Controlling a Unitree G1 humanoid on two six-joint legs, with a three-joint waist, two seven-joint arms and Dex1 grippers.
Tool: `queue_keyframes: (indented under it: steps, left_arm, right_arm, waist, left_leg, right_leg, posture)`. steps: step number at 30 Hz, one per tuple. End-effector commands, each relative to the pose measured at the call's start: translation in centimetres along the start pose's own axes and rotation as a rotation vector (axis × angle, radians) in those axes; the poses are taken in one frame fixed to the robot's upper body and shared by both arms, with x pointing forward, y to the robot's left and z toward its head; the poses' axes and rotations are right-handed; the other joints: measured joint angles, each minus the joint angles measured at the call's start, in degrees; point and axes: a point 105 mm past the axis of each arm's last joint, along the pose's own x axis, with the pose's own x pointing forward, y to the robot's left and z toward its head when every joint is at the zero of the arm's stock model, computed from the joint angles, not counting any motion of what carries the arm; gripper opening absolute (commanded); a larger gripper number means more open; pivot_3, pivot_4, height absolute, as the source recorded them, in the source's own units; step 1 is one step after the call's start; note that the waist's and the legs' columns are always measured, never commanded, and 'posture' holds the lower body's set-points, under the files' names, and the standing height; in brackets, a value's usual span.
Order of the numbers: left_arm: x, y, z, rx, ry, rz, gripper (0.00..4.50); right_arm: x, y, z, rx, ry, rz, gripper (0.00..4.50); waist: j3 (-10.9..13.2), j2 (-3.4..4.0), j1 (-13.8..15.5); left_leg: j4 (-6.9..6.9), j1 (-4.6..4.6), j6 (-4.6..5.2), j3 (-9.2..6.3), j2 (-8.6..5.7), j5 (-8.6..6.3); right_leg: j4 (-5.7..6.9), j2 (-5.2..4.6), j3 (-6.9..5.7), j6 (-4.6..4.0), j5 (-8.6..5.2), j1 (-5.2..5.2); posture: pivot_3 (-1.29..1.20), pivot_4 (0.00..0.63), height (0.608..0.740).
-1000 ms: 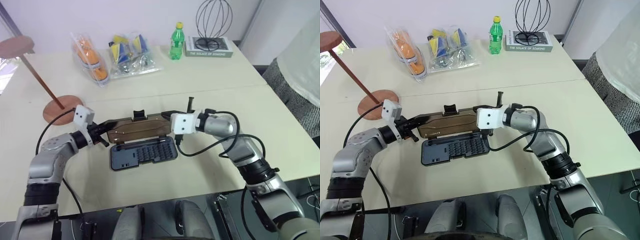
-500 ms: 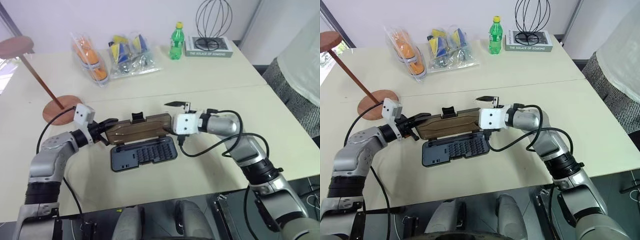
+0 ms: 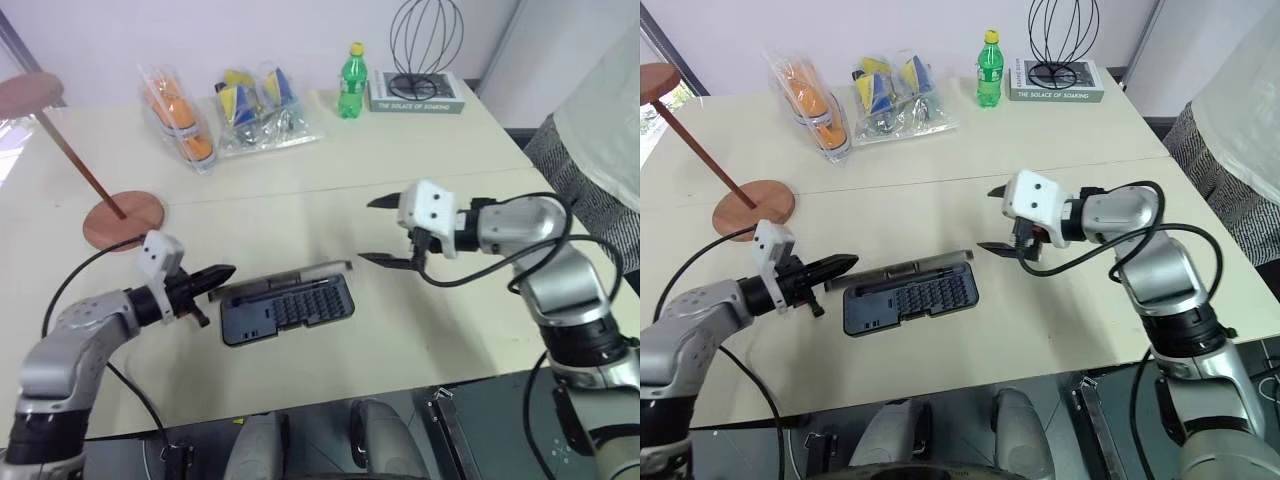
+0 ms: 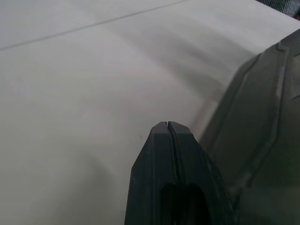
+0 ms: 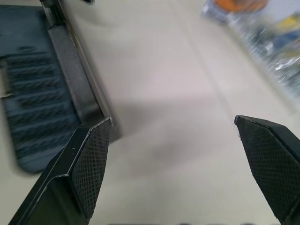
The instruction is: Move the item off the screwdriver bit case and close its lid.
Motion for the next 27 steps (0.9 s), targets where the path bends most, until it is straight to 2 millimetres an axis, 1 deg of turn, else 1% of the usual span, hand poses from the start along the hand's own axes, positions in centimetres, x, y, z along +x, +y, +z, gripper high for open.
queue_keyframes:
  steps: [1, 4, 6, 8, 10, 13, 15, 17, 19, 20, 22, 25, 27]
  left_arm:
    - [-1.9, -0.9, 1.1, 0.020, -0.006, 0.011, 0.00]
    - [-2.9, -1.0, 0.9, 0.010, 0.015, 0.029, 0.00]
    - [-3.2, -0.8, 1.0, 0.008, 0.021, 0.040, 0.00]
    - [-3.1, -0.5, 1.3, 0.016, 0.017, 0.045, 0.00]
    - [-2.5, 0.1, 2.0, 0.031, 0.001, 0.048, 0.00]
    - [-0.9, 0.8, 3.4, 0.074, -0.024, 0.011, 0.00]
    - [0.4, 1.1, 4.3, 0.105, -0.037, -0.033, 0.00]
    - [2.0, 0.9, 5.1, 0.154, -0.032, -0.119, 0.00]
    - [3.2, 0.7, 5.4, 0.189, -0.018, -0.182, 0.00]
    - [3.8, 0.7, 5.4, 0.212, -0.005, -0.207, 0.00]
    - [4.9, 0.5, 5.3, 0.249, 0.019, -0.260, 0.00]
    - [6.2, 0.2, 4.9, 0.277, 0.054, -0.335, 0.00]
    - [6.8, 0.3, 4.2, 0.290, 0.082, -0.363, 0.00]
  right_arm:
    - [-1.0, -0.4, 1.6, 0.024, -0.068, -0.030, 4.37]
    - [-0.8, -0.7, 2.2, 0.086, -0.112, -0.051, 4.37]
    - [-0.3, -0.5, 2.5, 0.120, -0.134, -0.053, 4.37]
    - [0.1, -0.2, 2.7, 0.142, -0.145, -0.045, 4.37]
    - [0.8, 0.3, 2.9, 0.176, -0.162, -0.033, 4.37]
    - [1.5, 1.0, 3.0, 0.269, -0.174, 0.000, 3.54]
    - [1.9, 1.5, 3.1, 0.340, -0.174, 0.031, 2.52]
    - [2.7, 2.8, 3.3, 0.419, -0.153, 0.105, 1.45]
    - [3.3, 3.9, 3.9, 0.510, -0.140, 0.179, 0.44]
    - [3.5, 4.6, 4.3, 0.537, -0.136, 0.220, 0.03]
    - [3.8, 5.8, 4.9, 0.598, -0.138, 0.294, 0.03]
    - [4.5, 8.0, 4.6, 0.694, -0.065, 0.394, 0.03]
    - [4.4, 9.5, 4.5, 0.721, -0.037, 0.466, 0.03]
  waist:
    - [0.0, 0.01, 0.0]
    - [0.0, 0.01, 0.1]
    - [0.0, 0.01, 0.1]
    - [0.0, 0.01, 0.2]
    - [0.0, 0.01, 0.4]
    - [0.0, 0.01, 0.4]
    - [0.0, 0.01, 0.2]
    - [0.0, 0.00, 0.2]
    - [0.0, 0.00, 0.2]
    - [0.0, 0.01, 0.1]
    - [0.0, 0.01, -0.1]
    - [0.0, 0.01, 0.0]
    - [0.0, 0.01, 0.1]
  left_leg:
    - [0.00, 0.00, 0.00, 0.01, 0.00, 0.00]
    - [0.00, -0.04, 0.00, 0.01, 0.00, 0.00]
    - [0.01, -0.05, 0.00, 0.02, 0.00, 0.00]
    - [0.01, -0.10, 0.00, 0.03, -0.02, 0.00]
    - [0.07, -0.26, -0.01, 0.05, -0.04, 0.00]
    - [0.21, -0.48, -0.01, 0.01, -0.04, 0.01]
    - [0.22, -0.50, -0.02, 0.02, -0.07, 0.01]
    - [0.22, -0.53, -0.01, 0.04, -0.08, 0.01]
    - [0.22, -0.59, -0.01, 0.02, -0.08, 0.01]
    - [0.22, -0.59, -0.01, 0.02, -0.08, 0.01]
    - [0.21, -0.63, -0.01, 0.02, -0.06, 0.01]
    - [0.19, -0.65, 0.00, 0.02, -0.06, 0.01]
    - [0.20, -0.69, 0.00, 0.02, -0.06, 0.00]
  right_leg:
    - [0.01, -0.01, 0.01, -0.01, 0.00, -0.01]
    - [0.03, 0.00, 0.00, -0.01, -0.01, -0.06]
    - [0.03, 0.01, 0.00, -0.03, -0.01, -0.07]
    - [0.03, 0.01, -0.01, -0.04, -0.02, -0.09]
    - [0.03, 0.01, -0.01, -0.04, -0.02, -0.20]
    - [0.05, 0.03, -0.09, -0.03, -0.01, -0.32]
    - [0.06, 0.02, -0.09, 0.00, 0.01, -0.32]
    - [0.05, 0.01, -0.08, 0.18, 0.11, -0.35]
    - [0.07, 0.04, -0.09, 0.20, 0.12, -0.42]
    - [0.09, 0.05, -0.10, 0.20, 0.12, -0.44]
    - [0.10, 0.08, -0.09, 0.20, 0.12, -0.51]
    - [0.09, 0.09, -0.10, 0.20, 0.11, -0.52]
    - [0.06, 0.09, -0.10, 0.20, 0.12, -0.53]
  posture:
    - [0.00, 0.150, 0.740]
    - [0.00, 0.150, 0.740]
    - [0.00, 0.150, 0.740]
    - [0.00, 0.150, 0.740]
    - [0.00, 0.150, 0.740]
    - [0.00, 0.150, 0.740]
    - [0.00, 0.150, 0.740]
    - [0.00, 0.150, 0.740]
    - [0.00, 0.150, 0.740]
    - [0.00, 0.150, 0.740]
    - [0.00, 0.150, 0.740]
    - [0.00, 0.150, 0.740]
    - [0.00, 0.150, 0.740]
